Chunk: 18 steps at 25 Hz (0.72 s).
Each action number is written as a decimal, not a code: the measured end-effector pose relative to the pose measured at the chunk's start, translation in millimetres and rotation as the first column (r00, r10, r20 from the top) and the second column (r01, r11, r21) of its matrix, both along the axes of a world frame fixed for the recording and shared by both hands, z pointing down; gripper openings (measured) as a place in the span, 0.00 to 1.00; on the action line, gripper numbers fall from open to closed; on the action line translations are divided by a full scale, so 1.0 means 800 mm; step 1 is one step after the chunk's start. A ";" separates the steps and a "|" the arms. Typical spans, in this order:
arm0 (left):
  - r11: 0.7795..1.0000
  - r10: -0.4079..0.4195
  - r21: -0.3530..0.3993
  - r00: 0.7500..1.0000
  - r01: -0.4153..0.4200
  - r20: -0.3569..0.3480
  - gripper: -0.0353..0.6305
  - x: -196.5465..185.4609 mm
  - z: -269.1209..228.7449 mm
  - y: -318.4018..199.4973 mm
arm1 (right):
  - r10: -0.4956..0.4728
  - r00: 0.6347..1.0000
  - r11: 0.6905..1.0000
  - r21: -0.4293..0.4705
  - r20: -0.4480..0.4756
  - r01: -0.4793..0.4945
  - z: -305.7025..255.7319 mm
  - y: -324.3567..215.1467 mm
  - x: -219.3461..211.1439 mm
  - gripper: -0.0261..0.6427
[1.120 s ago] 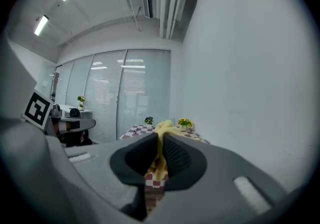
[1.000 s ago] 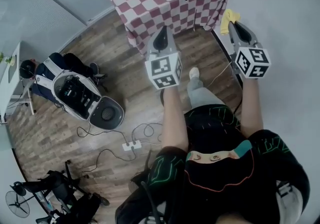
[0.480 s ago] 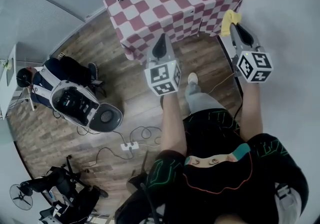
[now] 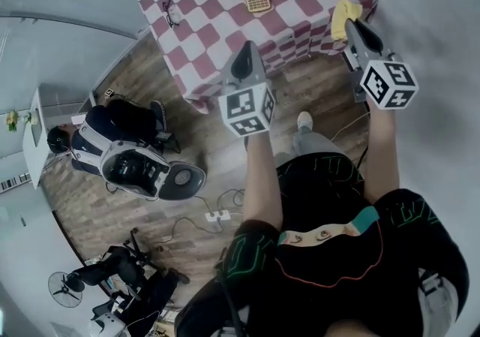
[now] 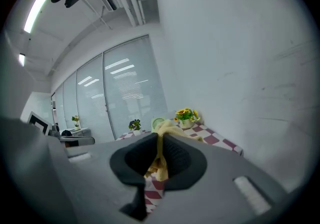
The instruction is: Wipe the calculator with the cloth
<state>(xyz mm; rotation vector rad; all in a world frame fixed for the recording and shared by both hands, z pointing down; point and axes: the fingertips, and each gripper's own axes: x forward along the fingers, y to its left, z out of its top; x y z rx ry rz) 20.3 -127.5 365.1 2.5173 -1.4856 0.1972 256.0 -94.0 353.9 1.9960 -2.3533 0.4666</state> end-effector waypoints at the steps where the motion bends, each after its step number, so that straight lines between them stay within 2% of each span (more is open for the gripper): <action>1: 1.000 0.005 0.000 1.000 -0.005 0.011 0.07 0.007 0.001 -0.008 | -0.007 1.000 1.000 0.004 0.010 0.007 0.000 -0.008 0.004 0.09; 9: 1.000 0.001 -0.028 0.999 0.000 0.034 0.07 0.017 0.018 -0.051 | -0.011 1.000 1.000 -0.020 0.023 0.011 0.016 -0.058 0.020 0.09; 18: 0.997 -0.002 -0.073 1.000 0.002 0.004 0.07 0.003 0.055 -0.130 | -0.044 0.999 0.998 -0.053 -0.024 0.042 0.036 -0.143 0.001 0.09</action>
